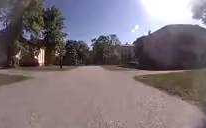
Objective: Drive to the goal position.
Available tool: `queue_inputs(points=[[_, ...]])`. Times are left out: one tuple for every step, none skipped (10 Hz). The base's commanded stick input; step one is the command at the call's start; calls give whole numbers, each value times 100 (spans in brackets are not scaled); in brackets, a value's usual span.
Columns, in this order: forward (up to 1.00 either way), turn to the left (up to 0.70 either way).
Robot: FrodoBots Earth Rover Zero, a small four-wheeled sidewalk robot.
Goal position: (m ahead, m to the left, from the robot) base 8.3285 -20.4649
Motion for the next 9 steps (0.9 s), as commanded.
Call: queue_inputs(points=[[45,0],[45,0],[45,0],[45,0],[45,0],[45,0],[45,0],[45,0],[45,0]])
